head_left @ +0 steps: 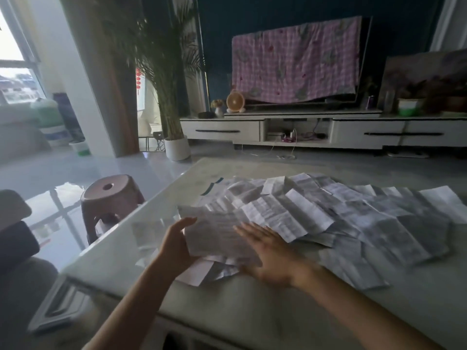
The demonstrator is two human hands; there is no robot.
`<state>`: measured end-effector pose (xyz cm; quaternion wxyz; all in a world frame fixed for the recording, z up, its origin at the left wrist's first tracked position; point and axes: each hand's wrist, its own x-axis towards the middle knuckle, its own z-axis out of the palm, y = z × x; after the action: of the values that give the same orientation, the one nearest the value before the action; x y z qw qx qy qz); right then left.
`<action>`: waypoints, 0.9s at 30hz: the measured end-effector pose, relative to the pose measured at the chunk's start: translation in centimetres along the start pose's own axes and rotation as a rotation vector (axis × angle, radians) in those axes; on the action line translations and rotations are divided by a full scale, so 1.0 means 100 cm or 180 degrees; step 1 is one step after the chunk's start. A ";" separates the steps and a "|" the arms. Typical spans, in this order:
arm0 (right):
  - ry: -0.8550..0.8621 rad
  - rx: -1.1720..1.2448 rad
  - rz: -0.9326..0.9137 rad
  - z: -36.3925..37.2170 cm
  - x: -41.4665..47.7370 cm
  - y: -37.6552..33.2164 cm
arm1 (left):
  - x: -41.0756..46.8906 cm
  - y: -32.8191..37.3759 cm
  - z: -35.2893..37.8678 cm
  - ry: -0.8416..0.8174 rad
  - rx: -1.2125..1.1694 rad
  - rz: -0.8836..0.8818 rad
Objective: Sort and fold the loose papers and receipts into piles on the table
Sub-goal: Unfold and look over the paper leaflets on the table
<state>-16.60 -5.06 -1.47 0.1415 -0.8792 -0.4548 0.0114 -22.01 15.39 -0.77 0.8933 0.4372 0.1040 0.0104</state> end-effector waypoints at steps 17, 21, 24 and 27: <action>0.1298 0.2274 0.0530 0.004 0.018 0.011 | 0.013 0.007 0.043 -0.0302 0.0138 -0.0228; 0.1809 0.4294 0.1635 -0.006 0.022 0.035 | 0.032 -0.016 0.065 0.0537 0.0933 0.0161; 0.1640 0.5620 0.1708 -0.015 0.021 0.048 | 0.045 -0.039 0.072 0.0536 0.0826 -0.0202; 0.1098 0.6174 0.1594 -0.021 0.015 0.051 | 0.054 -0.046 0.070 0.0119 0.0539 -0.0453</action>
<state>-11.32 -7.13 -0.63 0.8510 -0.4449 -0.0256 0.2778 -15.71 7.71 -1.17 0.8495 0.5023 0.1520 -0.0537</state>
